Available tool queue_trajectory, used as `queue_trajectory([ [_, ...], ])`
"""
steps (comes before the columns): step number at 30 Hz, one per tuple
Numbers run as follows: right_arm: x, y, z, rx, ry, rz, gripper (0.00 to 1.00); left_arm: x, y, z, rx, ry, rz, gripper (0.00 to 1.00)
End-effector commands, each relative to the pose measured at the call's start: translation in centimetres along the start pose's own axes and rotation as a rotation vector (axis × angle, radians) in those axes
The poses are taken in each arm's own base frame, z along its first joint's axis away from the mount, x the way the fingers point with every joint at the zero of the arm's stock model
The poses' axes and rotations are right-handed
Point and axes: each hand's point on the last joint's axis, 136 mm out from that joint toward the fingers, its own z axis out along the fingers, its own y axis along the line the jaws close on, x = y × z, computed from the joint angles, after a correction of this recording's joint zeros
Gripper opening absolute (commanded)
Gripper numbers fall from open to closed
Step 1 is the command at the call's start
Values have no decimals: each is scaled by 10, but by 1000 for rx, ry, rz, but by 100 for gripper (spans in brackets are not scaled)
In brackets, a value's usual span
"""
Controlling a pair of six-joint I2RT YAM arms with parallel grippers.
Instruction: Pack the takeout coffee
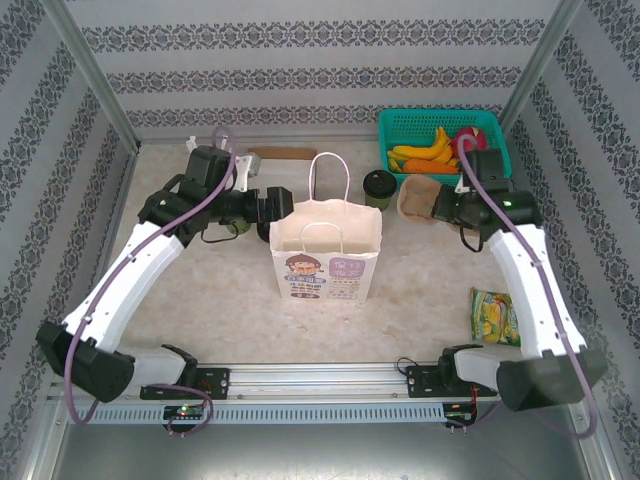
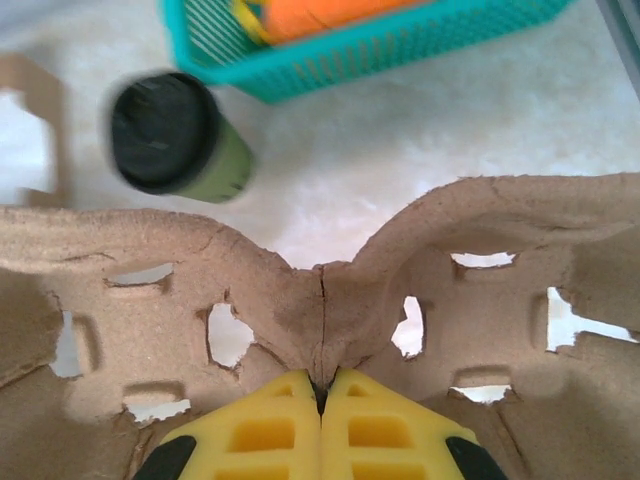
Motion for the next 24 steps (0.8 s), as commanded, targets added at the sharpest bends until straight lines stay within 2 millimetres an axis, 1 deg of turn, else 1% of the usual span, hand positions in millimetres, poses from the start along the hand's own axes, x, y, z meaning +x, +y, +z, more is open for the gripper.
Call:
queue_trajectory([
  [1, 4, 40, -47, -225, 21, 87, 0, 7, 7, 5, -38, 75, 31, 99],
  [2, 0, 55, -61, -306, 12, 113, 0, 6, 4, 6, -18, 81, 40, 97],
  [4, -2, 76, -78, -421, 18, 151, 0, 6, -3, 9, 22, 94, 60, 93],
  [6, -3, 99, -94, -529, 33, 177, 0, 9, -6, 11, 45, 109, 75, 87],
  [10, 0, 144, -117, -704, 116, 158, 0, 10, -7, 13, 62, 110, 64, 76],
  [12, 5, 170, -127, -786, 164, 134, 0, 10, -9, 13, 75, 105, 56, 71],
  [15, 12, 199, -138, -875, 214, 101, 0, 10, -10, 13, 78, 102, 49, 66],
  [20, 21, 228, -141, -951, 284, 93, 0, 13, -6, 14, 67, 107, 39, 63],
  [22, 29, 232, -139, -962, 317, 88, 0, 14, -6, 14, 67, 106, 35, 61],
  [24, 36, 230, -133, -952, 334, 86, 0, 14, -6, 14, 68, 105, 33, 60],
])
